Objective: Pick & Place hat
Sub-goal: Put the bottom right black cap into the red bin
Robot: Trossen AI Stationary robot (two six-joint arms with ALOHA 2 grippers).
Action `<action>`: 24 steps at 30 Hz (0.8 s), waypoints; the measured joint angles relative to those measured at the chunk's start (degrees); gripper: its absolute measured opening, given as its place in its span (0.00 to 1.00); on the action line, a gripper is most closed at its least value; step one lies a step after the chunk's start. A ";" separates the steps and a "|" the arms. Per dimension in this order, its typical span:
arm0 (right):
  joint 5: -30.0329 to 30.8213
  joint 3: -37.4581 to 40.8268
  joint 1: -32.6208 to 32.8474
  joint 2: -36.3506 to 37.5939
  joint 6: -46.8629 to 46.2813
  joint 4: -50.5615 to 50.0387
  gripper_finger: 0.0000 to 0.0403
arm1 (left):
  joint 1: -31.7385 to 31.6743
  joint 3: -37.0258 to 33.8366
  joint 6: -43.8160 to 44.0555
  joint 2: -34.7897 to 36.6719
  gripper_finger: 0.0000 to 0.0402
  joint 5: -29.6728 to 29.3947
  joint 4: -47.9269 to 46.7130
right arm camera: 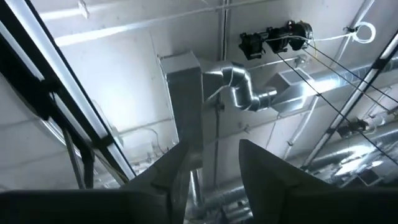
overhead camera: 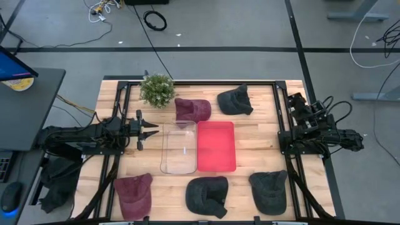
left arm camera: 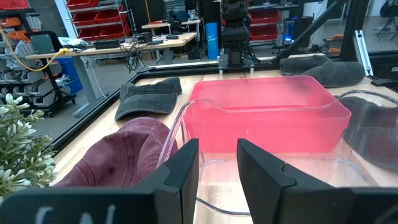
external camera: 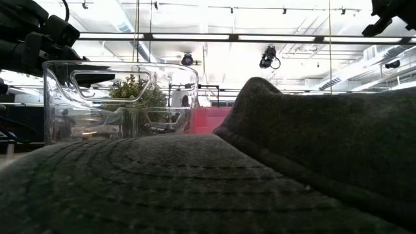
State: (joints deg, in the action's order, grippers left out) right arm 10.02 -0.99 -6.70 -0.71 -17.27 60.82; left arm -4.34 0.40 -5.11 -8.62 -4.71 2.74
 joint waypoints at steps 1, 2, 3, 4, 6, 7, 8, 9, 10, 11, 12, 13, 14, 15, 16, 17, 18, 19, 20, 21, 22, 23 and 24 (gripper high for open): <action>0.00 0.00 0.00 0.00 -0.73 1.17 0.35 | 0.02 0.00 -0.02 0.00 0.29 0.00 -0.02; -0.03 0.00 -0.02 0.00 -1.28 2.26 0.35 | 0.00 0.01 -0.02 0.00 0.29 0.00 -0.01; -0.48 0.00 -0.01 0.00 -1.86 3.24 0.35 | 0.02 0.00 0.00 0.00 0.29 0.00 0.00; -1.40 -0.12 0.00 0.00 -2.09 3.96 0.35 | 0.01 0.01 -0.02 0.00 0.29 0.00 -0.01; -4.33 -1.88 0.00 -0.04 -1.65 3.07 0.35 | 0.01 0.00 -0.02 0.00 0.29 0.00 -0.01; -6.18 -3.36 0.00 -0.02 -1.27 1.69 0.35 | 0.01 0.00 -0.02 0.00 0.29 0.00 -0.01; -8.01 -5.41 0.00 -0.02 -1.09 -0.91 0.35 | 0.02 0.02 -0.02 0.00 0.29 0.00 0.00; -9.80 -7.92 0.00 -0.02 -0.50 -4.56 0.35 | 0.02 0.00 0.00 0.00 0.29 0.02 -0.02; -11.16 -11.02 0.00 -0.07 0.50 -9.57 0.35 | 0.00 0.00 -0.02 0.00 0.29 0.01 -0.01; -12.11 -14.73 0.00 -0.38 1.62 -15.44 0.35 | 0.00 0.02 -0.02 0.00 0.29 0.01 -0.02; -12.55 -19.02 0.00 -0.90 2.86 -22.44 0.35 | 0.01 0.00 -0.02 0.00 0.29 0.02 0.00; -12.66 -23.60 0.00 -1.67 4.51 -30.37 0.35 | 0.00 0.01 -0.02 0.00 0.29 0.00 -0.01; -12.63 -28.18 0.00 -2.80 6.49 -38.30 0.35 | 0.02 0.00 -0.02 0.01 0.29 0.01 -0.02; -12.61 -32.63 0.00 -4.28 8.00 -45.63 0.35 | 0.02 0.01 -0.02 0.00 0.29 0.00 -0.02; -12.61 -36.55 0.00 -5.81 8.67 -52.23 0.35 | 0.02 0.02 -0.02 0.00 0.29 0.01 -0.02; -12.61 -39.99 0.00 -7.34 8.56 -57.30 0.35 | 0.01 0.01 -0.01 0.01 0.29 0.00 -0.01; -12.61 -42.98 0.00 -8.87 7.61 -60.84 0.35 | 0.00 0.00 -0.02 0.00 0.29 0.00 -0.02; -12.59 -45.61 0.00 -10.18 6.20 -63.08 0.35 | 0.01 0.01 -0.02 0.00 0.29 0.02 0.00; -12.57 -47.66 0.00 -11.34 4.63 -64.51 0.35 | 0.00 0.00 -0.02 0.00 0.29 0.00 0.00; -12.55 -49.23 0.00 -12.39 3.07 -65.19 0.35 | 0.02 0.00 -0.02 0.02 0.29 0.01 0.00; -12.52 -50.49 0.00 -13.40 1.53 -65.19 0.35 | 0.01 0.02 -0.02 0.01 0.29 0.02 -0.01; -12.55 -51.41 0.00 -14.20 0.00 -65.02 0.35 | 0.02 0.01 -0.02 0.00 0.29 0.01 -0.02; -12.52 -52.11 0.00 -14.84 -1.24 -64.83 0.35 | 0.01 0.00 -0.02 0.00 0.29 0.01 0.00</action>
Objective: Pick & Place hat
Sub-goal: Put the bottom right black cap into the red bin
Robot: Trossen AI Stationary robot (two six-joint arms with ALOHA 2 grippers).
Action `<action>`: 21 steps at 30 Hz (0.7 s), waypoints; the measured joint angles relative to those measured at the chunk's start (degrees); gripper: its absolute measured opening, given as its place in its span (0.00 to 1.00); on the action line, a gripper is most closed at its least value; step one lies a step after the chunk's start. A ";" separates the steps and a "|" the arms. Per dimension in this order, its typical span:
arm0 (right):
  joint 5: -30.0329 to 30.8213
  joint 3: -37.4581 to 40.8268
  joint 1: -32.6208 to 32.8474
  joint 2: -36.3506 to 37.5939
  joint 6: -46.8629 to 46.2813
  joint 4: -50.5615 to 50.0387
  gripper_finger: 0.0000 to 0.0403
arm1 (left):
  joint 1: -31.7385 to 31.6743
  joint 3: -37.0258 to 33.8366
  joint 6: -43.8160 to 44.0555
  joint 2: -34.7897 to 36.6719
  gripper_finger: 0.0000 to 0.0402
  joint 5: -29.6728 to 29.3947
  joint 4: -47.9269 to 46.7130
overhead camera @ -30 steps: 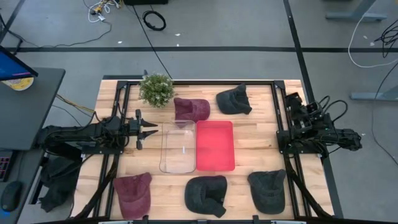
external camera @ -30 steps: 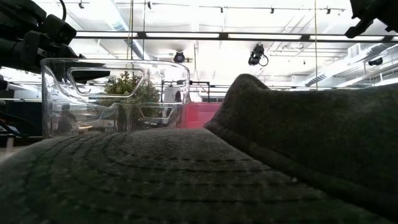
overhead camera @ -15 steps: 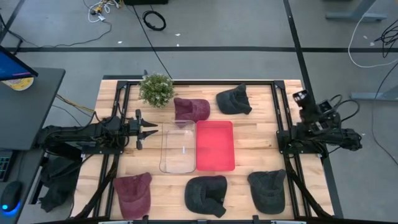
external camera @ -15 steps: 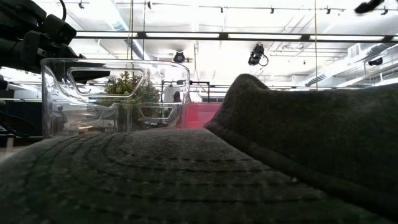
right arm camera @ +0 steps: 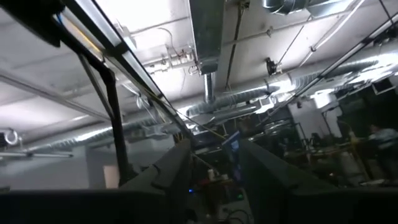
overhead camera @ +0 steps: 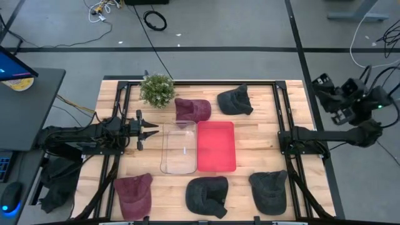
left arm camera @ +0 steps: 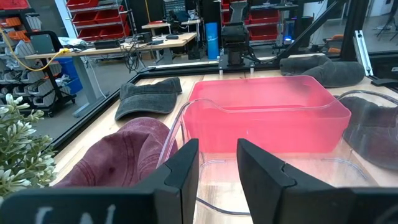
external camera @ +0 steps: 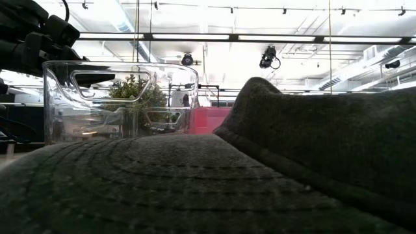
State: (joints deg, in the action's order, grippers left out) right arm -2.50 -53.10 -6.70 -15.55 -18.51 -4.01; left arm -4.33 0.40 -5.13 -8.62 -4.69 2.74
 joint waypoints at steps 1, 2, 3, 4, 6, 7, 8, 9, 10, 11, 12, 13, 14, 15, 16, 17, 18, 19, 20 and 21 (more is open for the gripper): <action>-0.01 -0.58 0.00 -0.48 -0.53 0.05 0.35 | -0.01 0.00 0.00 0.00 0.29 0.01 0.01; -0.06 -0.81 0.00 -0.78 -0.46 0.03 0.35 | 0.01 0.00 0.00 0.00 0.29 0.01 -0.01; -0.15 -0.83 0.00 -0.97 -0.32 -0.19 0.35 | -0.01 0.02 0.00 0.00 0.29 -0.02 0.01; -0.42 -0.81 0.00 -1.32 -0.39 -0.56 0.35 | 0.00 0.01 0.00 0.01 0.29 -0.01 -0.01; -1.60 -0.81 0.00 -2.64 -0.55 -0.32 0.35 | -0.01 0.02 0.00 0.00 0.29 -0.01 0.01; -3.08 -0.77 0.00 -3.31 -1.08 -0.05 0.35 | 0.01 0.00 0.00 0.00 0.29 0.01 -0.01; -5.00 -0.77 0.00 -4.10 -1.98 0.77 0.35 | 0.00 0.02 0.00 0.00 0.29 -0.02 0.01; -7.36 -0.84 0.00 -4.99 -2.53 2.09 0.35 | -0.01 0.00 0.00 0.00 0.29 0.00 -0.01; -10.19 -1.25 0.00 -5.99 -2.94 2.73 0.35 | -0.01 0.00 0.00 0.00 0.29 0.00 -0.01; -13.32 -1.96 0.00 -7.11 -2.85 3.03 0.35 | -0.01 0.02 0.00 0.00 0.29 0.01 -0.01; -16.19 -2.86 0.00 -8.28 -2.26 2.96 0.35 | -0.01 0.02 0.02 0.00 0.29 0.01 0.01; -19.15 -3.78 0.00 -9.51 -1.81 2.67 0.35 | -0.01 0.00 0.02 0.00 0.29 0.00 -0.01; -22.25 -4.66 0.00 -10.68 -1.20 2.56 0.35 | 0.00 0.01 0.00 0.01 0.29 0.01 -0.01; -25.44 -5.49 0.00 -11.86 -0.87 2.53 0.35 | -0.01 0.02 0.00 0.00 0.29 -0.01 -0.01; -28.91 -6.33 0.00 -13.10 -0.55 2.53 0.35 | -0.01 0.00 0.00 0.00 0.29 -0.01 0.01; -32.21 -7.17 0.00 -14.36 -0.37 2.70 0.35 | -0.01 0.00 0.00 0.00 0.29 -0.02 0.00; -35.37 -7.78 0.00 -15.45 -0.08 2.80 0.35 | 0.01 0.01 0.00 0.01 0.29 -0.01 0.00; -37.81 -8.21 0.00 -16.41 0.00 2.73 0.35 | -0.01 0.01 0.02 0.00 0.29 -0.02 -0.01; -39.63 -8.63 0.00 -17.34 0.38 2.73 0.35 | 0.01 0.02 0.00 0.00 0.29 0.00 0.00; -40.74 -8.85 0.00 -18.05 0.76 2.73 0.35 | 0.00 0.01 0.00 0.00 0.29 -0.02 0.00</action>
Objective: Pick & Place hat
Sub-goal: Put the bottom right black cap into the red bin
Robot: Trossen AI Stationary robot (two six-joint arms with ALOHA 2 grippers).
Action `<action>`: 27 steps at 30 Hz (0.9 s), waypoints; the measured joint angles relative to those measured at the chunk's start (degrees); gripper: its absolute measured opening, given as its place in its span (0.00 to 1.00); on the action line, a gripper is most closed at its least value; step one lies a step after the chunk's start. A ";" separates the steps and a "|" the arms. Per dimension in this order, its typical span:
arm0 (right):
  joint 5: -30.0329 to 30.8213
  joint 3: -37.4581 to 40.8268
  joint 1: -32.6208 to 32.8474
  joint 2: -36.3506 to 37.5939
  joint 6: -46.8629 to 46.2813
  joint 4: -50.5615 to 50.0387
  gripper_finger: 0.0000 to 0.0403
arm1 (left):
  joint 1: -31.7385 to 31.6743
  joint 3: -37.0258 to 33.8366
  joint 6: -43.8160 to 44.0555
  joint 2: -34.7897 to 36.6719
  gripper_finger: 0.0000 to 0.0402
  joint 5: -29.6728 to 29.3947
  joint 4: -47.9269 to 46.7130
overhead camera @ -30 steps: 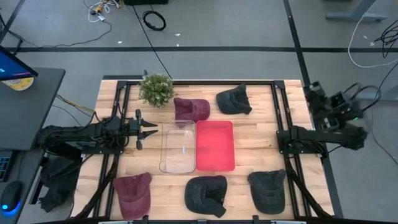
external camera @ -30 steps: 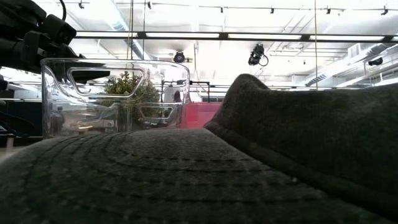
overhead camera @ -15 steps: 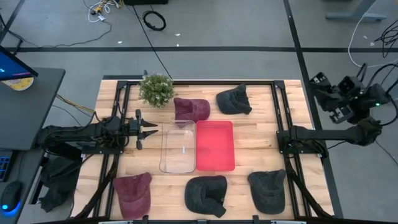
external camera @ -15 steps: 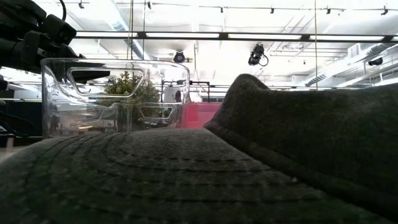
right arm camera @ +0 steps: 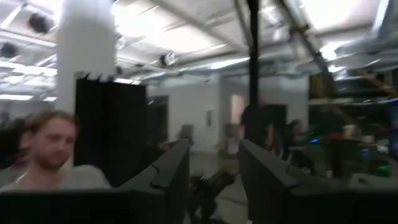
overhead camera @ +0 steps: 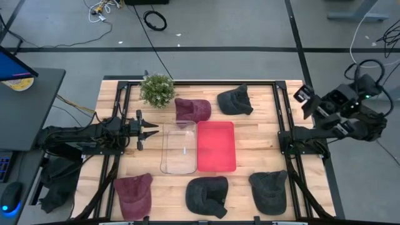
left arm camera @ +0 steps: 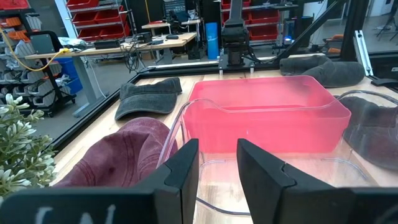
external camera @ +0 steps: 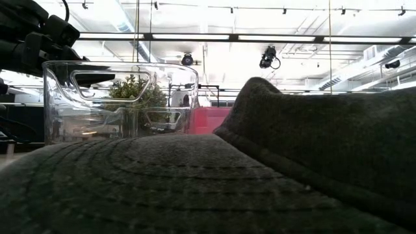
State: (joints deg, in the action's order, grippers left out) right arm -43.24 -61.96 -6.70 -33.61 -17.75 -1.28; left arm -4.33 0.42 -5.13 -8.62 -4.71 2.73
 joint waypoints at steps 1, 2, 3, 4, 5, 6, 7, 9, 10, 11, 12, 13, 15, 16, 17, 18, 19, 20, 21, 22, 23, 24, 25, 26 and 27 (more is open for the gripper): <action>-0.53 -0.09 0.00 -0.64 0.19 -0.07 0.35 | -0.01 0.01 0.00 0.00 0.29 0.00 -0.01; -0.59 -0.19 0.00 -1.23 0.20 -0.07 0.35 | 0.01 0.01 0.00 0.01 0.29 0.01 -0.01; -0.59 -0.22 0.00 -1.74 0.05 0.17 0.35 | 0.00 -0.01 0.00 0.01 0.29 0.01 0.00; -0.64 -0.22 0.00 -2.25 -0.31 0.43 0.35 | 0.01 -0.01 0.00 0.01 0.29 0.02 -0.01; -0.75 -0.24 0.00 -2.74 -0.96 0.99 0.35 | -0.01 0.00 0.01 0.00 0.29 0.01 0.00; -0.77 -0.22 0.00 -3.18 -2.08 1.86 0.35 | 0.00 -0.01 0.00 0.00 0.29 0.02 0.01; -0.79 -0.22 0.08 -3.58 -3.84 2.77 0.35 | 0.01 0.01 0.00 0.00 0.29 0.02 0.01; -0.77 -0.24 0.52 -4.19 -7.32 4.01 0.35 | -0.01 0.01 0.00 0.00 0.29 0.00 -0.01; -0.78 -0.24 0.81 -4.46 -8.68 3.99 0.35 | 0.01 0.00 0.00 0.02 0.29 0.02 0.01; -0.79 -0.24 1.10 -4.67 -9.61 3.33 0.35 | 0.00 0.00 0.00 0.01 0.29 0.00 -0.01; -0.79 -0.24 1.30 -4.88 -10.18 2.29 0.35 | 0.01 -0.01 0.00 0.02 0.29 0.00 -0.01; -0.81 -0.24 1.49 -5.12 -10.33 0.97 0.35 | 0.01 -0.01 0.00 0.01 0.29 0.01 -0.01; -0.79 -0.22 1.80 -5.75 -10.42 -1.85 0.35 | -0.01 -0.01 0.00 0.00 0.29 0.02 -0.01; -0.79 -0.22 2.03 -6.08 -10.49 -2.94 0.35 | 0.01 -0.01 0.00 0.00 0.29 0.01 -0.01; -0.79 -0.22 2.30 -6.47 -10.64 -3.85 0.35 | 0.00 -0.01 0.00 0.01 0.29 0.01 0.00; -0.79 -0.22 2.56 -6.94 -10.74 -4.46 0.35 | 0.00 -0.01 0.00 0.02 0.29 0.01 -0.01; -0.78 -0.19 2.71 -7.54 -10.64 -4.56 0.35 | 0.01 -0.01 0.00 0.00 0.29 0.02 -0.01; -0.78 -0.19 2.81 -8.18 -10.35 -4.37 0.35 | -0.01 0.01 0.00 0.00 0.29 0.00 0.01; -0.79 -0.19 2.82 -8.86 -10.27 -4.28 0.35 | 0.01 -0.01 0.00 0.00 0.29 0.02 -0.01; -0.78 -0.19 2.82 -9.50 -10.36 -4.28 0.35 | 0.00 0.00 0.00 0.00 0.29 0.01 -0.01; -0.77 -0.19 2.82 -10.12 -10.50 -4.29 0.35 | 0.01 -0.01 0.02 0.00 0.29 0.00 0.01; -0.77 -0.19 2.82 -10.72 -10.50 -4.30 0.35 | -0.01 -0.01 0.02 0.00 0.29 0.00 0.00; -0.73 -0.19 2.82 -11.27 -10.59 -4.30 0.35 | 0.01 0.00 0.00 0.00 0.29 0.01 0.00; -0.67 -0.15 2.82 -11.79 -11.60 -4.21 0.35 | -0.01 -0.01 0.00 0.00 0.29 0.02 0.00; -0.16 -0.15 2.82 -12.48 -13.60 -3.98 0.35 | 0.01 0.01 0.00 0.00 0.29 0.01 -0.01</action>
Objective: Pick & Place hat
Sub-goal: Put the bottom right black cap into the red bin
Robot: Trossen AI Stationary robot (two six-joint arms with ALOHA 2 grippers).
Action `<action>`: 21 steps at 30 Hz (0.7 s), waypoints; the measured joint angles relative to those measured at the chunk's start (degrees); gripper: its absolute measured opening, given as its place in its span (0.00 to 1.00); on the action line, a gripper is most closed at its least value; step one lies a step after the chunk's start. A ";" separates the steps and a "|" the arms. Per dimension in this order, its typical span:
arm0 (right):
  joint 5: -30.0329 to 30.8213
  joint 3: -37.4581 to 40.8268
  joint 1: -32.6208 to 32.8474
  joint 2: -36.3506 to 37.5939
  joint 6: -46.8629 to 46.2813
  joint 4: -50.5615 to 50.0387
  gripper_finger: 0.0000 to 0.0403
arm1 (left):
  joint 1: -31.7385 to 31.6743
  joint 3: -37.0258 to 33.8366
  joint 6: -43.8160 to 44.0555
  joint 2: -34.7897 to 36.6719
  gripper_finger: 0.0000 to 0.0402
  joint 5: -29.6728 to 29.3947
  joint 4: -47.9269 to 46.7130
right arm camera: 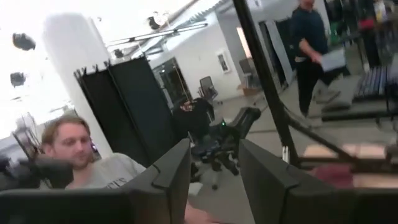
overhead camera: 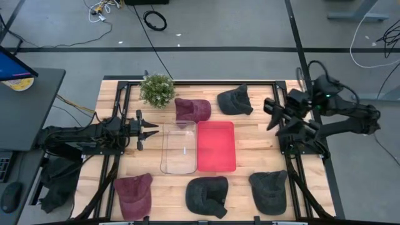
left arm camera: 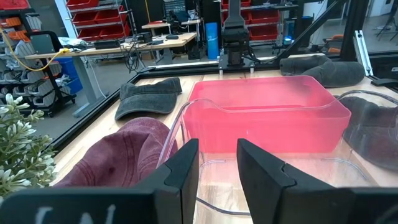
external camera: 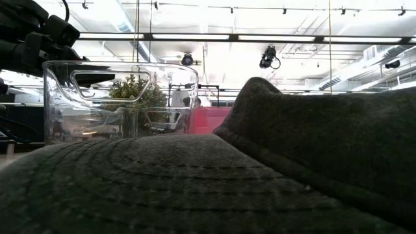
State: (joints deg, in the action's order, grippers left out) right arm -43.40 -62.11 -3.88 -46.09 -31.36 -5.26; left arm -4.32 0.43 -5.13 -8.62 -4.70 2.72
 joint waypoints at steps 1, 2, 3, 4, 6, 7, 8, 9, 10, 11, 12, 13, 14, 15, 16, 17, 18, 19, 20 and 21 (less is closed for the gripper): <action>0.45 0.00 0.08 -0.69 -2.04 0.08 0.35 | -0.01 -0.01 0.00 0.01 0.29 0.01 0.00; 0.82 0.00 0.44 -1.33 -3.40 -0.40 0.35 | -0.02 -0.02 0.00 0.01 0.29 -0.01 0.01; 1.06 0.00 1.26 -2.02 -4.18 -1.30 0.35 | 0.00 -0.02 0.01 0.00 0.29 0.00 0.01; 1.14 0.01 2.40 -2.65 -4.69 -2.25 0.35 | 0.00 -0.02 0.01 0.00 0.29 -0.01 0.02; 1.18 0.02 5.05 -3.94 -5.48 -3.12 0.35 | 0.00 -0.02 0.00 0.00 0.29 0.01 0.00; 1.34 0.02 6.67 -4.52 -6.26 -3.20 0.35 | -0.02 -0.01 0.00 0.00 0.29 0.01 0.00; 1.87 0.02 8.50 -5.05 -7.11 -3.17 0.35 | 0.00 0.00 0.00 0.00 0.29 0.01 0.00; 2.85 0.02 10.57 -5.51 -7.70 -3.11 0.35 | -0.01 -0.01 0.00 0.00 0.29 0.00 0.00; 3.93 0.02 12.49 -5.99 -8.41 -3.12 0.35 | -0.02 -0.02 0.00 0.02 0.29 0.01 0.00; 4.91 0.02 14.47 -6.41 -9.02 -3.12 0.35 | -0.02 -0.02 0.00 0.00 0.29 0.00 0.00; 6.01 0.02 16.37 -6.76 -9.68 -3.12 0.35 | -0.01 -0.01 0.00 0.01 0.29 0.00 0.01; 7.25 0.02 18.23 -6.98 -10.37 -3.07 0.35 | -0.02 -0.01 0.00 0.01 0.29 0.01 0.01; 8.55 0.02 20.12 -7.10 -10.92 -3.03 0.35 | -0.02 -0.02 0.00 0.00 0.29 0.01 0.01; 9.95 0.02 22.12 -7.14 -11.36 -3.01 0.35 | 0.00 -0.02 0.00 0.00 0.29 -0.01 0.00; 11.18 0.02 24.13 -7.14 -11.58 -2.95 0.35 | -0.02 0.00 0.00 0.00 0.29 0.01 0.02; 12.30 0.02 26.09 -7.14 -11.69 -2.80 0.35 | -0.01 -0.02 0.01 0.01 0.29 0.01 0.01; 13.39 0.02 27.93 -7.14 -11.68 -2.49 0.35 | 0.00 0.00 0.00 0.02 0.29 -0.01 0.00; 14.13 0.02 29.62 -7.13 -11.65 -2.12 0.35 | -0.02 -0.02 0.00 0.00 0.29 0.00 0.00; 14.67 0.02 31.29 -7.12 -11.54 -1.67 0.35 | -0.02 -0.02 0.00 0.00 0.29 -0.01 0.00; 15.27 0.02 32.86 -7.10 -11.46 -1.19 0.35 | -0.02 -0.02 0.00 0.01 0.29 0.01 0.00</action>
State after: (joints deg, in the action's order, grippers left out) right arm -28.13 -62.08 28.98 -53.19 -42.82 -6.45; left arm -4.34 0.40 -5.13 -8.62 -4.69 2.72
